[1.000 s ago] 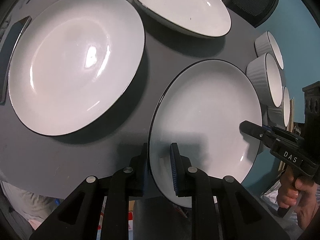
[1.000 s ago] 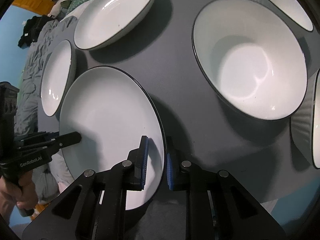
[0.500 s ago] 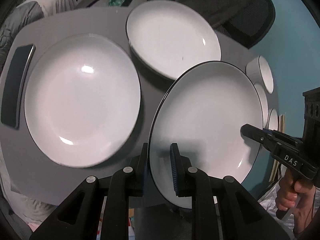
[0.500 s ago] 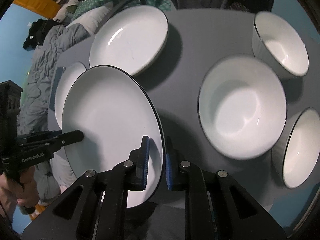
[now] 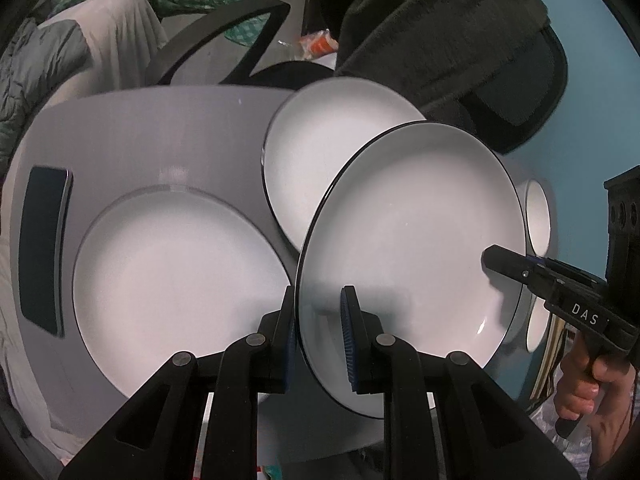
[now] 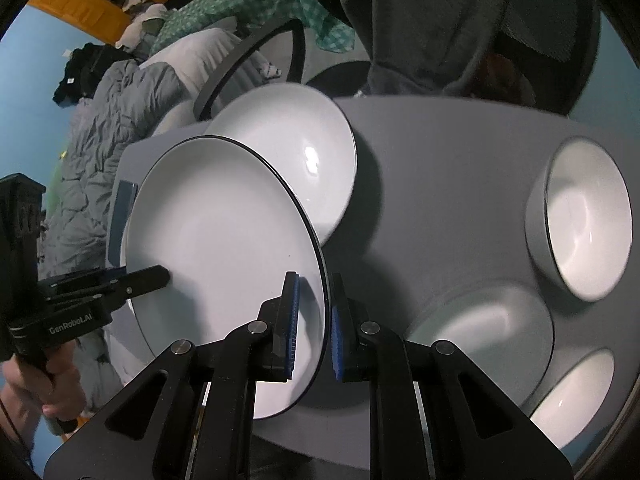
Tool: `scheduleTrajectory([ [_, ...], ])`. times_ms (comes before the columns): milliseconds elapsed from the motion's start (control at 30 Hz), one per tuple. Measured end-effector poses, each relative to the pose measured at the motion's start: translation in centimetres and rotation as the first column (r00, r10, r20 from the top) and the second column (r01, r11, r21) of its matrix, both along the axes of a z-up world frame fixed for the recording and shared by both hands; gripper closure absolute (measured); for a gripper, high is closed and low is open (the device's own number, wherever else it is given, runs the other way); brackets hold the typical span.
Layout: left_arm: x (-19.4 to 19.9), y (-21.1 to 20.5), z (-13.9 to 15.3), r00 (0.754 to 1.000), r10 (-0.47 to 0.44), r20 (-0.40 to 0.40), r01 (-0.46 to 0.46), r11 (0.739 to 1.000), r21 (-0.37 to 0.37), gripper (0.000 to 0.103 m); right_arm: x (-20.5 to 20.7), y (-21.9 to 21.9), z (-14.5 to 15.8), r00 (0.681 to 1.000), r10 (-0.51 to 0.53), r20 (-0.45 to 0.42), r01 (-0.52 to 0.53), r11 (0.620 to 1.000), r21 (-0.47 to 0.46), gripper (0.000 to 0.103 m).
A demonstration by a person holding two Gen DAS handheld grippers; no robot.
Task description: Organize plates and bowls
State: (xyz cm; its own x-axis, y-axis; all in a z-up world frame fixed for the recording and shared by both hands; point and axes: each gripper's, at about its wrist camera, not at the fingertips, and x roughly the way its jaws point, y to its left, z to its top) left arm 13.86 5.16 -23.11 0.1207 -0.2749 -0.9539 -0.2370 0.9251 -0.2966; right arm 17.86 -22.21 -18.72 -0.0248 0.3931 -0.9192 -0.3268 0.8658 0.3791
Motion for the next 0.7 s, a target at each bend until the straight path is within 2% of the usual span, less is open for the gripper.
scheduleTrajectory([
  [267,3.2,1.0,-1.3,1.0,0.027,-0.015,-0.027,0.999,0.022,0.083,3.4,2.1,-1.4,1.0,0.009,-0.013,-0.009,1.0,0.007,0.089],
  [433,5.0,1.4,-2.6,0.999,0.034,-0.035,-0.033,0.999,0.036,0.082,5.1,1.9,-2.6,0.999,0.011,-0.036,-0.011,1.0,0.008,0.089],
  [700,6.0,1.8,-4.1,0.997,0.049,-0.06,-0.045,0.997,0.063,0.082,6.8,3.0,-4.0,0.998,0.018,-0.067,-0.019,1.0,-0.009,0.089],
])
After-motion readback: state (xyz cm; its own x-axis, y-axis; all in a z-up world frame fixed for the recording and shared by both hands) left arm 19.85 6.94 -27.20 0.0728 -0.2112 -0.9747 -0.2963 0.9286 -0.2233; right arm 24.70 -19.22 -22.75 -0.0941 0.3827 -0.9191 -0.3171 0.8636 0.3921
